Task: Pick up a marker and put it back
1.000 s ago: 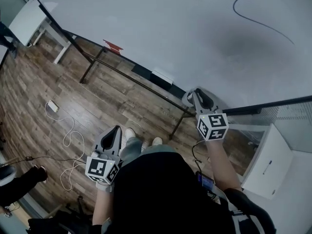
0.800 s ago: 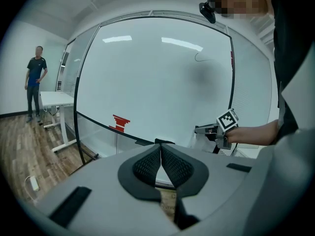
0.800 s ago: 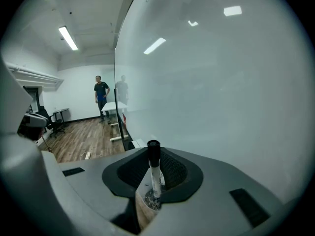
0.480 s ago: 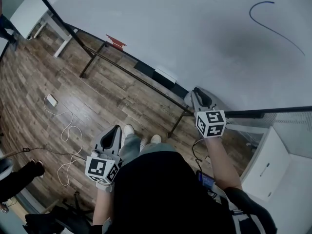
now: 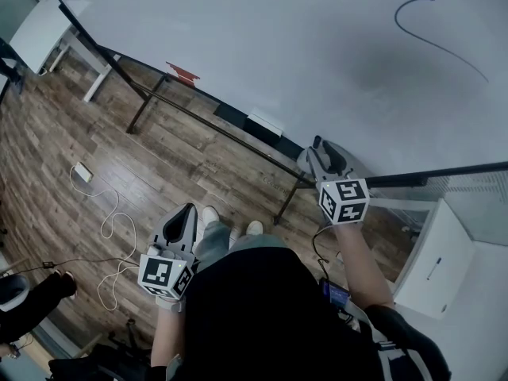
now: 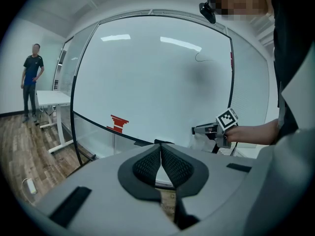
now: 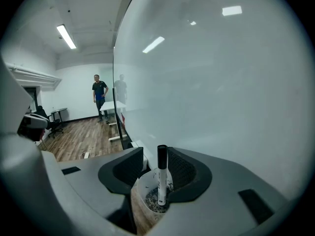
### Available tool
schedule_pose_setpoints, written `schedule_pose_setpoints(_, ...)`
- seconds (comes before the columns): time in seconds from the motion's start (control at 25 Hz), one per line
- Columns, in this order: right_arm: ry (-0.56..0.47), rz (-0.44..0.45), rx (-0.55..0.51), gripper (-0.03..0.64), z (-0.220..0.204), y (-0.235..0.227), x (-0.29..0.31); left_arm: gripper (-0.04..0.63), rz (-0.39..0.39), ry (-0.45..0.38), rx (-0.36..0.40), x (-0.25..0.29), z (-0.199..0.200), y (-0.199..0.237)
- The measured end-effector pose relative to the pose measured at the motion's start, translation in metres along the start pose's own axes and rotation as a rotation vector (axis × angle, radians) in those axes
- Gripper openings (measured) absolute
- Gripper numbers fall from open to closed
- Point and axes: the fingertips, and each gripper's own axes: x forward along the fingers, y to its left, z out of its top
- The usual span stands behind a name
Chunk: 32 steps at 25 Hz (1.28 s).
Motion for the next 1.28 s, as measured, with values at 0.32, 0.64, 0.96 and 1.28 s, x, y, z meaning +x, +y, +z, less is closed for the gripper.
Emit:
schedule_pose_setpoints(0.32,-0.070,-0.037,0.032,0.178,0.017,0.003,-0.038,0.020,-0.098,-0.008,0.044,0.018,0.015,-0.011)
schedule_pose_setpoints(0.64,-0.137,-0.111,0.076,0.179,0.023,0.006,-0.091,0.020,-0.246,-0.014,0.105,0.043,0.033,-0.035)
schedule_pose_setpoints(0.96,-0.176,-0.211,0.128,0.178,0.012,0.013,-0.145,0.020,-0.422,-0.008,0.173,0.069,0.046,-0.078)
schedule_pose_setpoints(1.28,-0.194,-0.258,0.184,0.175,-0.004,0.028,-0.177,0.020,-0.537,-0.012,0.224,0.087,0.058,-0.114)
